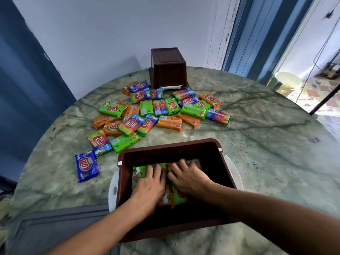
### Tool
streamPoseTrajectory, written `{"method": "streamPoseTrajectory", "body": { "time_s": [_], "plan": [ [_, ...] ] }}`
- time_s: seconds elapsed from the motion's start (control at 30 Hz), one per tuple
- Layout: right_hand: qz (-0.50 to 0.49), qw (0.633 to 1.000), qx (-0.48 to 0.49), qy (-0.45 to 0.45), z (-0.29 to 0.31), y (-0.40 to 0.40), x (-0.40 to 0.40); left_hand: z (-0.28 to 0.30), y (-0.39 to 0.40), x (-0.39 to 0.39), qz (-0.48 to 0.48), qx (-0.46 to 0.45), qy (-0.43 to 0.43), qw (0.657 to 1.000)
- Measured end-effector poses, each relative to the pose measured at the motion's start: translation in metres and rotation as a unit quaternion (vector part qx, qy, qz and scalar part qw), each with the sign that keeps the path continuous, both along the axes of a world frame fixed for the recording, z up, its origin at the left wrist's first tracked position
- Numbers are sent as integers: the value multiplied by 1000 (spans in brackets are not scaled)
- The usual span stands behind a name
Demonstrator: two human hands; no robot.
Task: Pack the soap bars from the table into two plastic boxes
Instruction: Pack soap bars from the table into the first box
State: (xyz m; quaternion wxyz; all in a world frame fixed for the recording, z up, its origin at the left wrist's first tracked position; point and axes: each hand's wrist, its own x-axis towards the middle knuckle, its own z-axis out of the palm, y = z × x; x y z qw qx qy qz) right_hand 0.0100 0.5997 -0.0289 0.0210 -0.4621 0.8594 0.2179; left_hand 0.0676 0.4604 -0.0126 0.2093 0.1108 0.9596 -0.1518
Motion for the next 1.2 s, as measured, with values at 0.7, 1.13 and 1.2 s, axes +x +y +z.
{"method": "streamPoseTrajectory", "body": {
  "time_s": [0.7,1.13,1.2],
  "plan": [
    [-555,319,-570,-515,29,9,17,-2,-6,4,-32,-32,18,999],
    [-151,979,21,-136,5,4,18,-10,-5,4,-25,-23,39,999],
    [-147,982,55,-102,-2,-9,17,-13,-6,4,-30,-24,45,998]
  ]
}}
